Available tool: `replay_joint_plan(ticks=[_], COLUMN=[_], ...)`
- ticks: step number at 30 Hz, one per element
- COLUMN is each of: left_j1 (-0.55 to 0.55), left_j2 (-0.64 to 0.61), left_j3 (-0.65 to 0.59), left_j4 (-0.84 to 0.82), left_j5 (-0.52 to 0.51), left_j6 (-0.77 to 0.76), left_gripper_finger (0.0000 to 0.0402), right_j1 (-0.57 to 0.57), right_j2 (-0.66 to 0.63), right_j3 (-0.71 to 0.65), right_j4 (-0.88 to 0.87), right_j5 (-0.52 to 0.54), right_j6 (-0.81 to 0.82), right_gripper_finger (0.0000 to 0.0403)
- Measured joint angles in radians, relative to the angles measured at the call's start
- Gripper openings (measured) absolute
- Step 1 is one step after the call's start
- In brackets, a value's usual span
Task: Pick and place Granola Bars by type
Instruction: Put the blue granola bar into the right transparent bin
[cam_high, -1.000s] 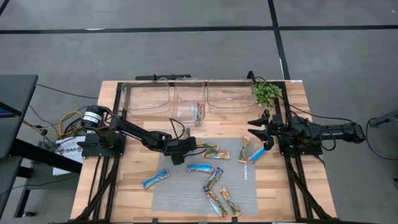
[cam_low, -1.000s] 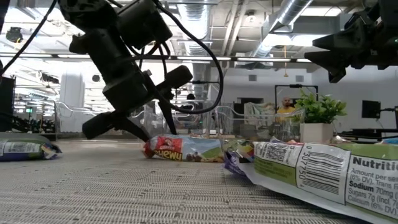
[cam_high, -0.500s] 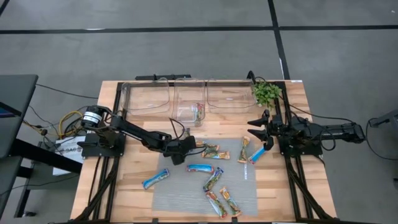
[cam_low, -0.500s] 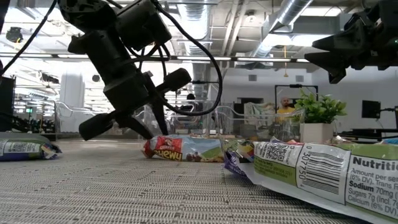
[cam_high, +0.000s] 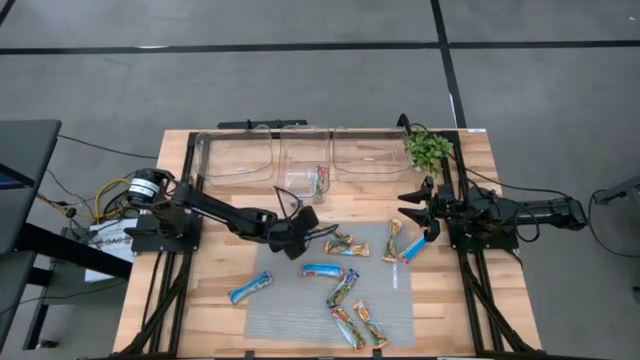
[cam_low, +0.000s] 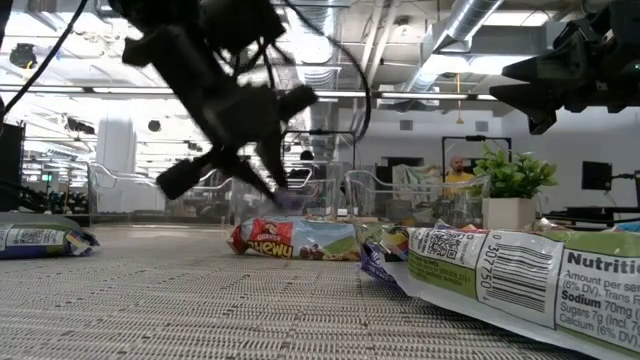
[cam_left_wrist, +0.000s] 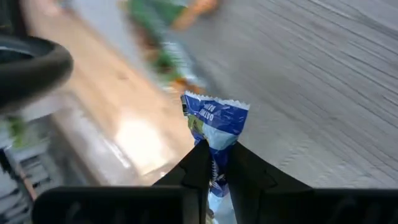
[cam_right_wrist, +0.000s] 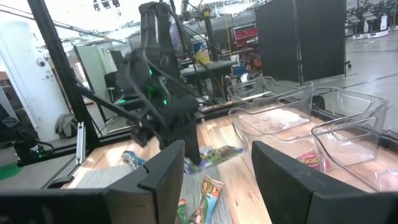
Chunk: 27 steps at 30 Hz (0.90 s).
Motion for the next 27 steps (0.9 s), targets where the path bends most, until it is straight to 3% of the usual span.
replay_joint_plan(ticks=[9, 15, 21, 27], left_j1=[0.0, 0.0, 0.0, 0.0], left_j2=[-0.155, -0.248, -0.331, -0.364], left_j3=[0.064, 0.105, 0.111, 0.112], left_j4=[0.023, 0.142, 0.333, 0.365], left_j5=[0.062, 0.131, 0.138, 0.14], left_j6=[-0.255, -0.469, -0.661, -0.898], left_gripper_finger=[0.0032, 0.0032, 0.0033, 0.0033], right_j1=[0.0, 0.0, 0.0, 0.0], right_j2=[0.0, 0.0, 0.0, 0.0], right_j3=[0.0, 0.0, 0.0, 0.0], right_j4=[0.0, -0.001, -0.003, -0.004], right_j5=[0.0, 0.0, 0.0, 0.0], right_j6=[0.0, 0.0, 0.0, 0.0], right_gripper_finger=[0.0182, 0.0181, 0.0181, 0.0182])
